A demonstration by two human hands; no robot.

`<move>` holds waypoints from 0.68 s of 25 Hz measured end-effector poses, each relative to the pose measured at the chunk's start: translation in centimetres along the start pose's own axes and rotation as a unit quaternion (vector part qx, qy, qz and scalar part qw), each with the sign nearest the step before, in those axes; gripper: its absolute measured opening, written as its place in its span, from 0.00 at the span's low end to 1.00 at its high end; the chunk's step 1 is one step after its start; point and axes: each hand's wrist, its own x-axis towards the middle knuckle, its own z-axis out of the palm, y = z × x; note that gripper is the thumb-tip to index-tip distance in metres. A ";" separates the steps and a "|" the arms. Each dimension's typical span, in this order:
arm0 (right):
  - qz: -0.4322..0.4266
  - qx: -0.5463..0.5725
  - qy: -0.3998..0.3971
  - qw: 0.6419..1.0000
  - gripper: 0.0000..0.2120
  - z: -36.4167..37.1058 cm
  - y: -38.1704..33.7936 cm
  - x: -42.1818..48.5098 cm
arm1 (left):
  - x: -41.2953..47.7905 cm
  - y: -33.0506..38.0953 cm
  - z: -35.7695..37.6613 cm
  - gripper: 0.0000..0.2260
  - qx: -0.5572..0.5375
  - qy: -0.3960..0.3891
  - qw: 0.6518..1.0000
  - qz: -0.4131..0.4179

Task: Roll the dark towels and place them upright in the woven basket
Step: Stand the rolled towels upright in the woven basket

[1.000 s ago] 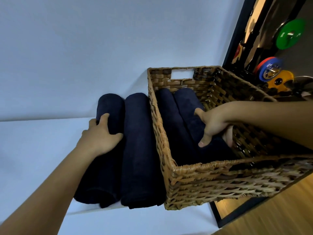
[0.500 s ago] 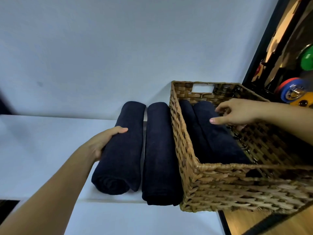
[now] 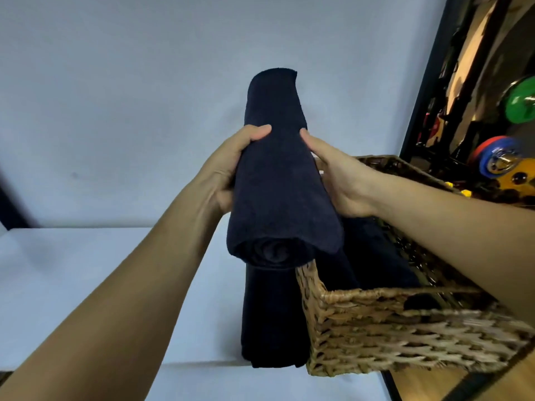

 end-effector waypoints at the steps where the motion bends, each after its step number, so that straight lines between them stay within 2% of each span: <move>1: -0.003 0.031 -0.008 0.999 0.30 -0.8 0.0 -0.6 | 0.3 -0.1 1.2 0.13 -0.017 -0.020 1.000 -0.001; 3: -0.039 0.093 -0.004 0.995 0.25 -2.1 0.2 -1.9 | 1.2 -0.7 3.6 0.16 -0.038 -0.063 0.997 -0.007; 5: -0.082 0.139 0.039 0.986 0.23 -3.8 0.6 -2.0 | 2.4 -1.5 5.7 0.21 -0.012 -0.066 0.998 -0.001; 7: -0.111 0.143 0.075 0.981 0.27 -6.0 1.0 -1.6 | 3.3 -2.1 7.1 0.29 0.116 -0.041 0.992 0.011; 8: -0.114 0.147 0.075 0.980 0.25 -7.0 1.0 -1.7 | 3.8 -2.6 7.3 0.34 0.223 -0.019 0.974 0.017; 9: -0.105 0.124 0.078 0.984 0.20 -7.9 1.0 -1.9 | 4.3 -3.0 7.0 0.36 0.334 0.005 0.942 0.024; 11: -0.052 0.006 0.117 0.992 0.16 -8.4 1.0 -3.0 | 5.3 -4.0 5.4 0.29 0.475 0.061 0.876 0.053; 12: -0.017 -0.079 0.161 0.984 0.17 -8.1 1.4 -3.3 | 5.7 -4.6 4.4 0.25 0.495 0.074 0.863 0.061; 13: 0.023 -0.174 0.186 0.967 0.22 -7.5 2.0 -3.5 | 6.1 -5.3 3.3 0.22 0.494 0.072 0.864 0.065; 15: 0.087 -0.379 0.197 0.900 0.39 -6.0 3.4 -2.6 | 6.3 -6.9 2.0 0.18 0.487 0.050 0.870 0.064; 17: 0.148 -0.480 0.189 0.844 0.52 -4.4 4.3 -1.0 | 6.3 -8.6 1.5 0.17 0.482 0.036 0.873 0.066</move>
